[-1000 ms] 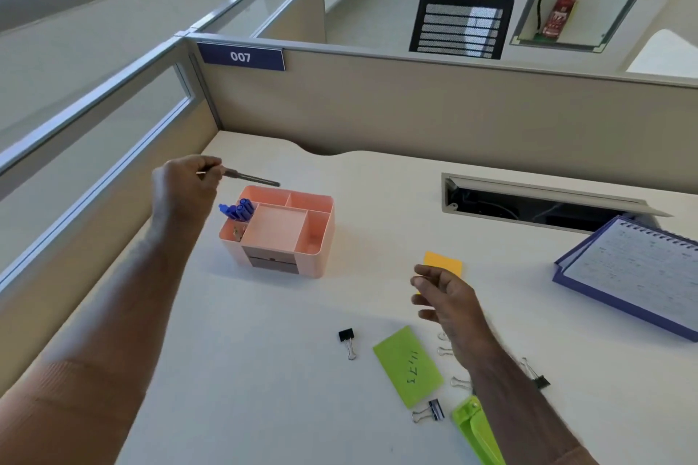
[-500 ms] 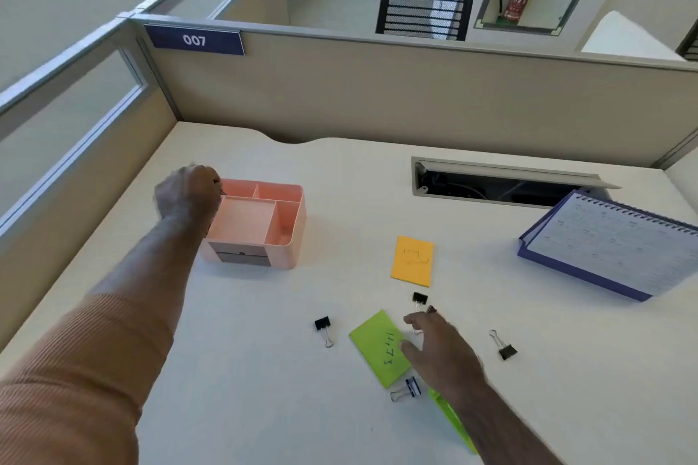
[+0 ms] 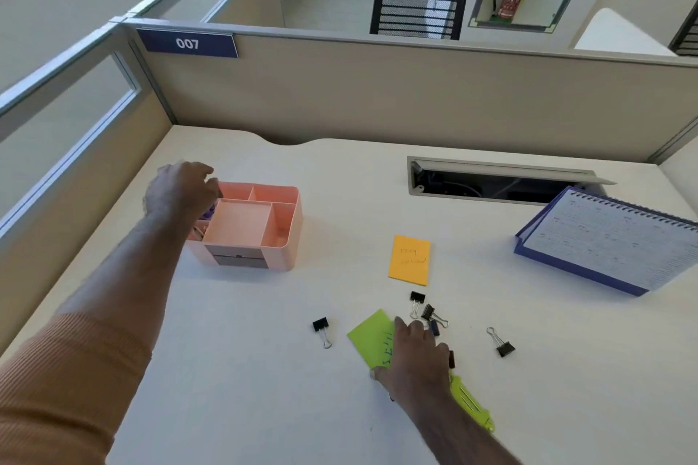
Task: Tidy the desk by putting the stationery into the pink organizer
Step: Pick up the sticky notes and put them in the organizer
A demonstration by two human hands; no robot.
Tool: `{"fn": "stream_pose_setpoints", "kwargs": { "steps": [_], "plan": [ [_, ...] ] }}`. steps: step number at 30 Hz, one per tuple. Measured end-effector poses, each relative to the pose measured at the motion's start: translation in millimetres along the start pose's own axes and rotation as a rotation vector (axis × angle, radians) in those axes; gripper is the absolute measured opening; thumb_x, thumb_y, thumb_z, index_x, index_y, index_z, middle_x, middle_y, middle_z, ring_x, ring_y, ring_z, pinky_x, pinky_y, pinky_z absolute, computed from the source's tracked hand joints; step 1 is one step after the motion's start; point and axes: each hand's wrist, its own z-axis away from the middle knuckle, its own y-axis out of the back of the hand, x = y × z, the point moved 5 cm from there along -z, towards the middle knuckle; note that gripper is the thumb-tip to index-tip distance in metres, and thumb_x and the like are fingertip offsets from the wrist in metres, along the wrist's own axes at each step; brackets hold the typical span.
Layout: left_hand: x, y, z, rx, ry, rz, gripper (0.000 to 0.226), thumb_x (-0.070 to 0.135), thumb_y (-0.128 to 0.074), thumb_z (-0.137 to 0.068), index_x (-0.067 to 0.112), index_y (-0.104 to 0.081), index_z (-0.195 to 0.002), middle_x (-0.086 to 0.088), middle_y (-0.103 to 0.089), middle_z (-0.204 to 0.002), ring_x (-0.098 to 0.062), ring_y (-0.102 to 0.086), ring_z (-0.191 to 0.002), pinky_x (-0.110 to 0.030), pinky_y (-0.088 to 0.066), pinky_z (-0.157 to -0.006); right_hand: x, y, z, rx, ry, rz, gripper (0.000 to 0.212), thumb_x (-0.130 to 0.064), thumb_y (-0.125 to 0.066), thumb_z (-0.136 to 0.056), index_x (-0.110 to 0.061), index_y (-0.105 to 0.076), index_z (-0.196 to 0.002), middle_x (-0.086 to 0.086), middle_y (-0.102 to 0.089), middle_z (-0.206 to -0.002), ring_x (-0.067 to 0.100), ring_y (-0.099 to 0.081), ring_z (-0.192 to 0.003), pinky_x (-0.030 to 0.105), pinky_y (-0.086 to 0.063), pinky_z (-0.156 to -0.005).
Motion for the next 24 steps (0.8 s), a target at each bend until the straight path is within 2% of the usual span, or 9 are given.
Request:
{"fn": "stream_pose_setpoints", "kwargs": {
  "steps": [3, 6, 9, 11, 14, 16, 19, 21, 24],
  "plan": [
    [10.8, 18.4, 19.1, 0.141, -0.068, 0.153, 0.031, 0.03, -0.058, -0.093, 0.021, -0.069, -0.12, -0.008, -0.07, -0.119, -0.029, -0.064, -0.102, -0.045, -0.059, -0.074, -0.6, 6.0, -4.9, -0.059, -0.023, -0.072, 0.086, -0.061, -0.07, -0.068, -0.02, -0.036, -0.136, 0.004, -0.041, -0.133, 0.023, -0.045, -0.123, 0.042, -0.04, -0.094],
    [28.7, 30.4, 50.3, 0.188, -0.137, 0.328, 0.027, 0.022, -0.059, -0.092, 0.017, -0.072, -0.115, -0.009, -0.071, -0.118, -0.029, -0.067, -0.099, -0.041, -0.057, -0.082, 1.8, 7.1, -8.6, -0.053, -0.006, -0.261, 0.055, -0.046, -0.069, -0.077, -0.022, -0.047, -0.122, 0.002, -0.045, -0.123, 0.024, -0.055, -0.112, 0.039, -0.045, -0.088],
    [50.8, 23.8, 89.7, 0.094, -0.19, 0.486, 0.024, 0.017, -0.063, -0.09, 0.017, -0.074, -0.111, -0.005, -0.074, -0.109, -0.016, -0.064, -0.072, -0.028, -0.051, -0.075, 8.0, 11.1, -11.8, -0.064, 0.01, -0.635, 0.024, -0.033, -0.063, -0.084, -0.023, -0.057, -0.105, -0.002, -0.059, -0.106, 0.021, -0.06, -0.098, 0.037, -0.048, -0.082],
    [64.4, 3.3, 119.1, -0.073, -0.199, 0.571, 0.023, 0.017, -0.066, -0.09, 0.02, -0.074, -0.112, 0.003, -0.072, -0.103, -0.003, -0.061, -0.063, -0.023, -0.049, -0.067, 8.4, 20.2, -13.6, -0.085, 0.029, -0.858, 0.011, -0.026, -0.064, -0.084, -0.023, -0.06, -0.094, -0.003, -0.066, -0.092, 0.018, -0.062, -0.087, 0.037, -0.049, -0.076],
    [87.1, -31.0, 165.9, -0.383, -0.289, 0.677, 0.026, 0.024, -0.07, -0.089, 0.035, -0.069, -0.112, 0.022, -0.065, -0.106, 0.005, -0.063, -0.088, -0.025, -0.054, -0.08, 1.0, 43.0, -16.0, -0.088, 0.109, -1.09, 0.007, -0.018, -0.067, -0.087, -0.022, -0.064, -0.092, 0.002, -0.071, -0.09, 0.021, -0.066, -0.086, 0.038, -0.052, -0.075],
    [96.9, -41.2, 185.2, -0.512, -0.326, 0.75, 0.03, 0.026, -0.07, -0.089, 0.049, -0.062, -0.106, 0.027, -0.066, -0.107, 0.003, -0.063, -0.096, -0.02, -0.052, -0.082, -4.6, 61.0, -15.8, -0.069, 0.141, -1.199, 0.009, -0.014, -0.069, -0.086, -0.018, -0.068, -0.094, 0.003, -0.074, -0.092, 0.018, -0.067, -0.085, 0.03, -0.052, -0.073],
    [106.2, -40.4, 190.5, -0.531, -0.348, 0.76, 0.026, 0.019, -0.068, -0.091, 0.044, -0.07, -0.1, 0.011, -0.072, -0.09, -0.002, -0.065, -0.085, -0.015, -0.049, -0.073, -9.5, 81.4, -15.5, -0.024, 0.169, -1.259, 0.011, -0.014, -0.072, -0.084, -0.02, -0.071, -0.093, 0.0, -0.075, -0.09, 0.015, -0.067, -0.083, 0.028, -0.051, -0.073],
    [110.0, -34.3, 188.8, -0.539, -0.321, 0.802, 0.02, 0.012, -0.067, -0.091, 0.029, -0.076, -0.093, 0.0, -0.073, -0.078, -0.005, -0.065, -0.071, -0.019, -0.051, -0.07, -11.4, 89.7, -15.0, -0.002, 0.183, -1.272, 0.011, -0.015, -0.073, -0.083, -0.022, -0.071, -0.092, -0.002, -0.075, -0.089, 0.012, -0.067, -0.081, 0.026, -0.051, -0.073],
    [107.7, -24.3, 175.9, -0.551, -0.259, 0.857, 0.024, 0.008, -0.069, -0.089, 0.032, -0.073, -0.084, -0.002, -0.074, -0.073, -0.008, -0.066, -0.066, -0.025, -0.056, -0.069, -9.7, 95.5, -15.9, 0.05, 0.176, -1.265, 0.009, -0.021, -0.071, -0.085, -0.024, -0.071, -0.094, -0.005, -0.075, -0.091, 0.01, -0.066, -0.081, 0.02, -0.05, -0.07]
  ]
}}
